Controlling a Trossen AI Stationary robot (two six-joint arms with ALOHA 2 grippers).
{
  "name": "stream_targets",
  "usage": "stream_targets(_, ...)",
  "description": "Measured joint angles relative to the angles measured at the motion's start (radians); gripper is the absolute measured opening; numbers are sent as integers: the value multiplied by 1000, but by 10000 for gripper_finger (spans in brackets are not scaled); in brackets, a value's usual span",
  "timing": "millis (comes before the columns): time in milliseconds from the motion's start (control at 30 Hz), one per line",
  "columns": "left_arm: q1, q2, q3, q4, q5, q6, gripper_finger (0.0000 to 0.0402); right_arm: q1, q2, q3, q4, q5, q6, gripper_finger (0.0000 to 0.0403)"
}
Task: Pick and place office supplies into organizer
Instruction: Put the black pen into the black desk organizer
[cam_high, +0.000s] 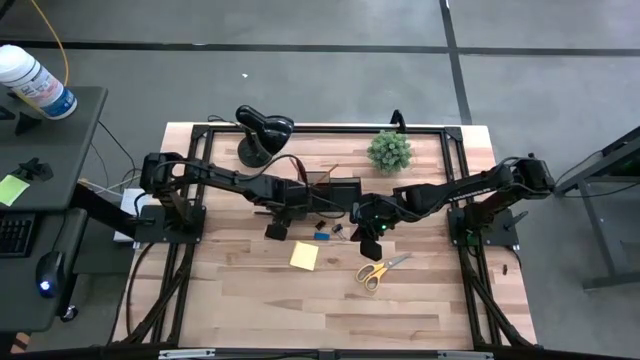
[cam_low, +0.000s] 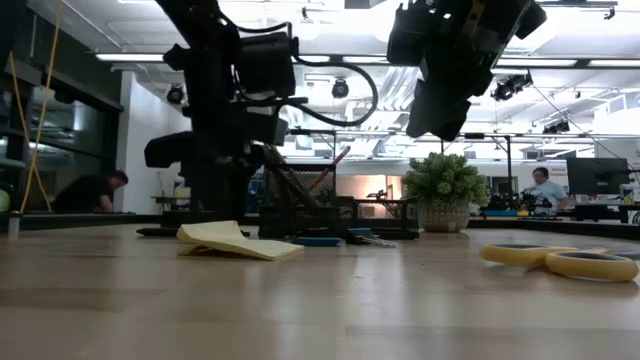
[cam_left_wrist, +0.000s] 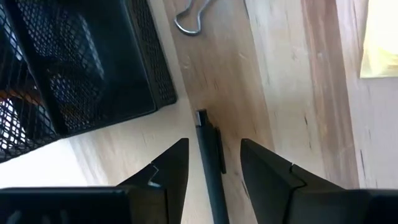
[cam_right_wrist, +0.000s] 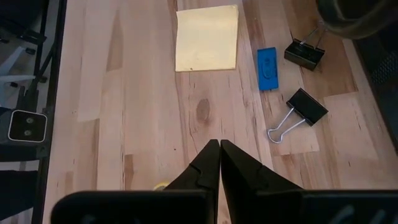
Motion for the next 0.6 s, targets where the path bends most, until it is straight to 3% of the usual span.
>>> stream_targets(600, -1, 4, 0, 6, -23, 5, 133, 0, 0, 0, 0, 2, -11, 11)
